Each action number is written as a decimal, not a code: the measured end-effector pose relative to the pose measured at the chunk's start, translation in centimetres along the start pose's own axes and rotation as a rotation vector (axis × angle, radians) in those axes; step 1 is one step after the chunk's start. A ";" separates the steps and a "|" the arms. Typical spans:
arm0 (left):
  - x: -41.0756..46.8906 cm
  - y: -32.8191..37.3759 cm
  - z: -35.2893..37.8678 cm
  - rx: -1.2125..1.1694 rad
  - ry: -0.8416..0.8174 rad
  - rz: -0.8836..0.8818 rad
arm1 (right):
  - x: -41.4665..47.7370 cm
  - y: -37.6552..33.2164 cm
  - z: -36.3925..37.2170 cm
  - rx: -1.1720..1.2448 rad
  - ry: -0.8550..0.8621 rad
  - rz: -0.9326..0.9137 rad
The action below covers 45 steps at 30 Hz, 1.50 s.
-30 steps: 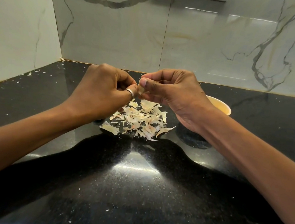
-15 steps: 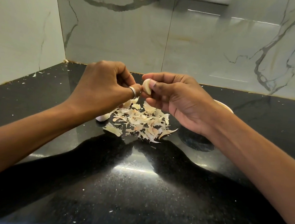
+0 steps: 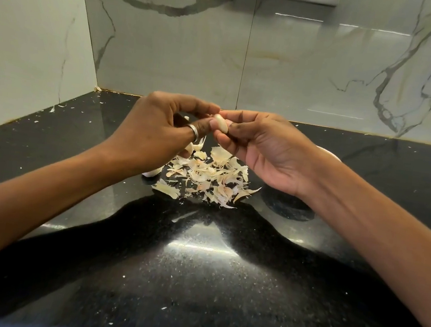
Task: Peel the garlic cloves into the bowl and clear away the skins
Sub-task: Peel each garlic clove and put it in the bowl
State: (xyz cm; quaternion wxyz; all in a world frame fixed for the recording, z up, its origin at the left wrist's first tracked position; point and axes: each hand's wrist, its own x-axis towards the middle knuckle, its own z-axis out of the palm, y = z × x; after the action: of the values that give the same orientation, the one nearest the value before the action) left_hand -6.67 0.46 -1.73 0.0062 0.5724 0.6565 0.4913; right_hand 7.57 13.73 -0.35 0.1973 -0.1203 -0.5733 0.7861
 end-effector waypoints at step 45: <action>-0.1 1.2 0.0 -0.521 -0.030 -0.229 | 0.0 -1.2 -0.9 -0.560 0.053 -0.346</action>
State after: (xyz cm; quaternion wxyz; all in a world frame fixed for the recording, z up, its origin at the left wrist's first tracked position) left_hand -5.75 0.22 -1.03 0.2184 0.4808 0.5682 0.6311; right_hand 8.18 14.76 0.47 0.3018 -0.0910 -0.7738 0.5494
